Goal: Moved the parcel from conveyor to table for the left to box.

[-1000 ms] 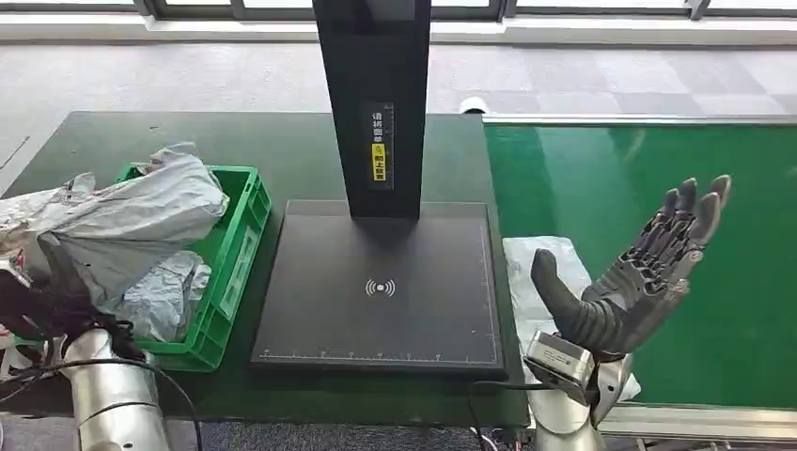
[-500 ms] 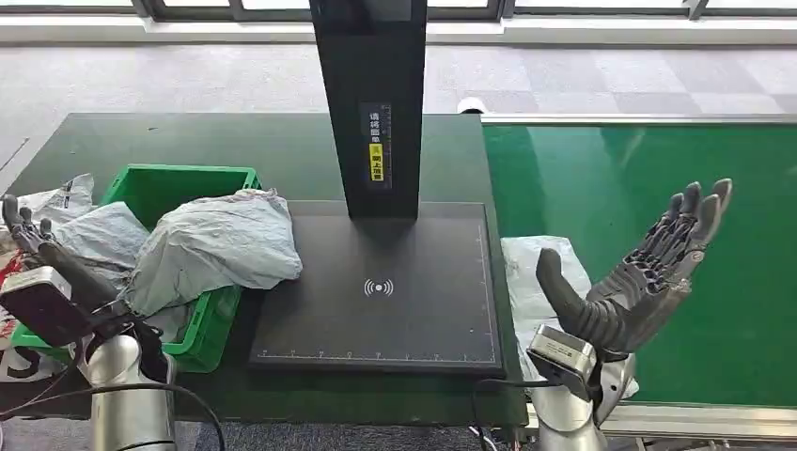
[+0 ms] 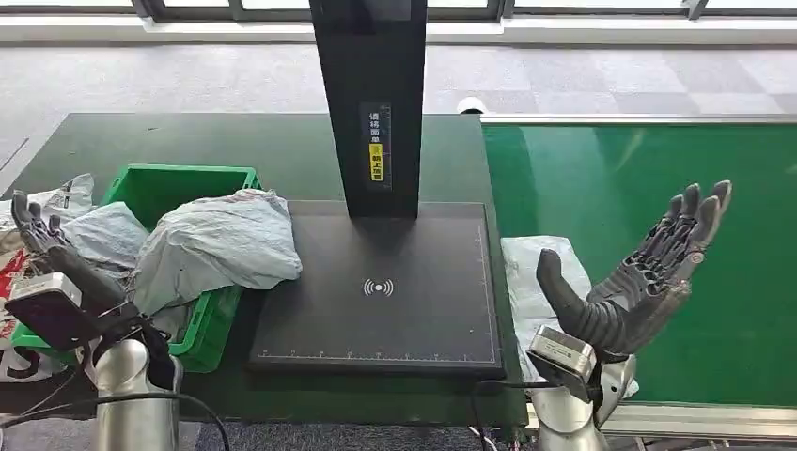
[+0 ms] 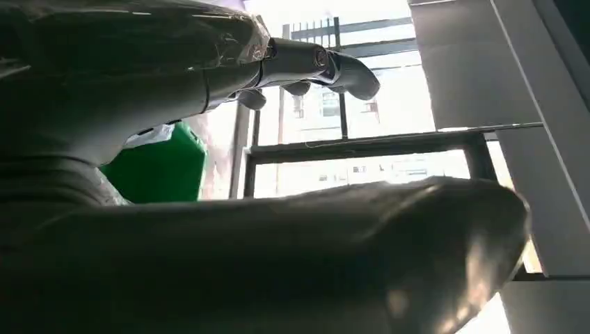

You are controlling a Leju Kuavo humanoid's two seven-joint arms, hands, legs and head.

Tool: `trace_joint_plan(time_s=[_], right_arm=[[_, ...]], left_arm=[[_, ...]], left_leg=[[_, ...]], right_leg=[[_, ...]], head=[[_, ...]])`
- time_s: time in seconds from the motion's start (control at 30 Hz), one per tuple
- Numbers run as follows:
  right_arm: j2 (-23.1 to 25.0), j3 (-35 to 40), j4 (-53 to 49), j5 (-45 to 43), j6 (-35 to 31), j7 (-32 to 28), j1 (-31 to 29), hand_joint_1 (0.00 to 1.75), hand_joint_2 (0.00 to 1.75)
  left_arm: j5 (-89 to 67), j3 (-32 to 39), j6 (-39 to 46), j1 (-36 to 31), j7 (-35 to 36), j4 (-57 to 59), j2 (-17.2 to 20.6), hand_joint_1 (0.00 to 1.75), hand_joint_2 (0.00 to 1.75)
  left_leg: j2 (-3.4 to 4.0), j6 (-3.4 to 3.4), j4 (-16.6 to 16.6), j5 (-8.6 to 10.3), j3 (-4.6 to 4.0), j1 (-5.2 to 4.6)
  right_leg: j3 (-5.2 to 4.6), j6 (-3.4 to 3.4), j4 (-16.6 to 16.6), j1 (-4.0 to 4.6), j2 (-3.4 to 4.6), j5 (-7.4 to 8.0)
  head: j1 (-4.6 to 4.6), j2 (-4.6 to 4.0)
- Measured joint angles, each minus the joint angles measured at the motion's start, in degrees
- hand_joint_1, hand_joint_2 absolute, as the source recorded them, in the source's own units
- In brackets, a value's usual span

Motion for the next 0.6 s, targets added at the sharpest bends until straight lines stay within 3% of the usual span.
trace_joint_plan(time_s=[0.13,0.17,0.4,0.6], right_arm=[[0.00,0.00,0.00,0.00,0.00,0.00,0.00,0.00,1.75],[0.00,0.00,0.00,0.00,0.00,0.00,0.00,0.00,1.75],[0.00,-0.74,-0.50,0.63,0.00,0.00,0.29,0.00,1.75],[0.00,-6.37,2.29,6.80,0.00,1.28,0.33,0.00,1.75]], left_arm=[[0.00,0.00,0.00,0.12,0.00,-0.31,0.00,0.00,0.00],[0.00,0.00,0.02,0.13,0.00,-0.33,0.00,0.00,1.75],[0.30,-1.00,3.79,0.86,0.00,-2.26,-0.28,0.00,1.75],[3.04,-10.83,-3.48,6.58,-0.02,-11.48,-0.31,0.00,1.75]], left_leg=[[0.03,0.00,0.00,0.00,0.00,0.00],[0.03,0.00,0.00,0.00,0.00,0.00],[0.03,0.00,0.00,0.00,0.01,0.00],[0.02,0.05,0.00,-0.08,-0.02,0.00]], right_leg=[[0.00,0.00,0.00,0.00,0.01,0.00],[0.00,0.00,0.00,0.00,0.01,0.00],[0.00,0.00,0.00,0.00,0.02,0.00],[0.01,0.03,-0.02,-0.05,-0.01,-0.03]], head=[[0.00,0.00],[0.00,0.00],[0.00,0.00],[0.00,0.00]])
